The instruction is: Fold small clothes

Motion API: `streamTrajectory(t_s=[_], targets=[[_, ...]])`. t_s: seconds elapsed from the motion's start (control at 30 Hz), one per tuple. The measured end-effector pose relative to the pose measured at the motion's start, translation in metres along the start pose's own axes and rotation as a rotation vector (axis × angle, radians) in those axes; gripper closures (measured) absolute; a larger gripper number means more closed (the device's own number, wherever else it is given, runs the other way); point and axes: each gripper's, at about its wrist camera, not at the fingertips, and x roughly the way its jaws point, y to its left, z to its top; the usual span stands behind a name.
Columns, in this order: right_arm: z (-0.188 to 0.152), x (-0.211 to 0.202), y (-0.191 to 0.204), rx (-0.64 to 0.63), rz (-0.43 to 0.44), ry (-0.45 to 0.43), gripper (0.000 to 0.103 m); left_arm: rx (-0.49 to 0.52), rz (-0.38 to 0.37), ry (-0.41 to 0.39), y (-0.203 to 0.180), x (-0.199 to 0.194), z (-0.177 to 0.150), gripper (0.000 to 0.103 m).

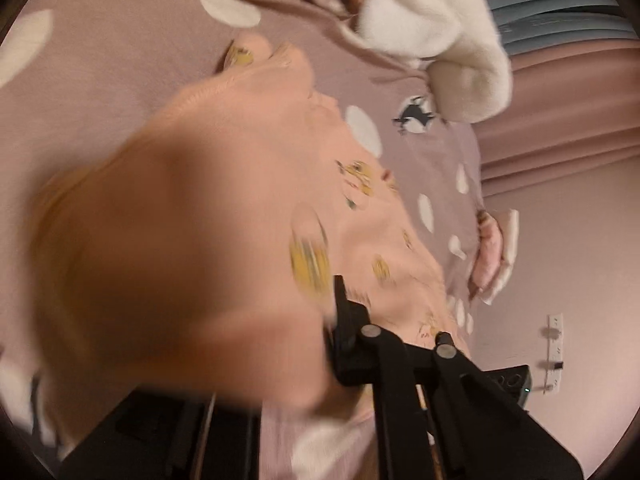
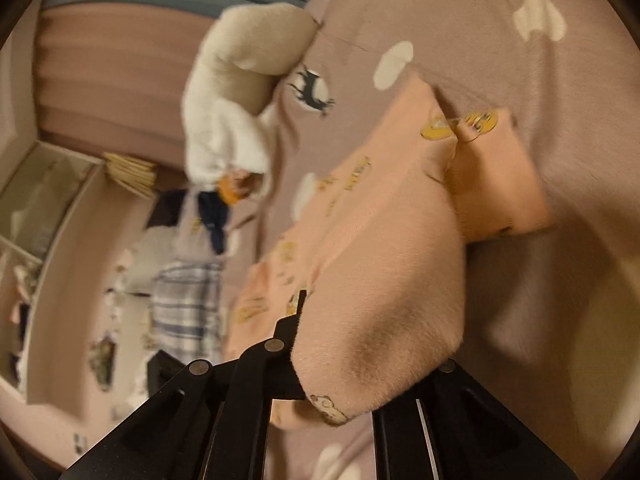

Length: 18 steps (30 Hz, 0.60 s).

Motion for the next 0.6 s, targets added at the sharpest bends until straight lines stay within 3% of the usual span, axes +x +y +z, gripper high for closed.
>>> streamTrajectory(t_s=[0.13,0.23,0.3,0.37,0.47,0.6], targets=[[-0.023,-0.03,0.009,-0.023,0.012,-0.01,0.095,0.026,-0.031,-0.024,-0.001,-0.038,-0.024,0.097],[-0.041,-0.045,0.013,-0.064,-0.007,-0.015,0.096,0.062,0.014,-0.032,-0.001,-0.044,-0.037,0.097],[-0.044,-0.041,0.006,-0.016,-0.049,0.006,0.096,0.032,0.023,-0.011,0.006,-0.042,-0.044,0.1],[-0.047,-0.042,0.0,0.017,-0.034,0.021,0.095,0.024,-0.012,-0.001,0.007,-0.043,-0.049,0.1],[-0.058,-0.052,0.004,-0.03,-0.026,0.019,0.095,0.114,0.036,-0.052,0.0,-0.058,-0.064,0.1],[-0.072,-0.065,-0.002,-0.036,-0.059,0.028,0.096,0.125,-0.016,-0.05,0.002,-0.073,-0.073,0.099]])
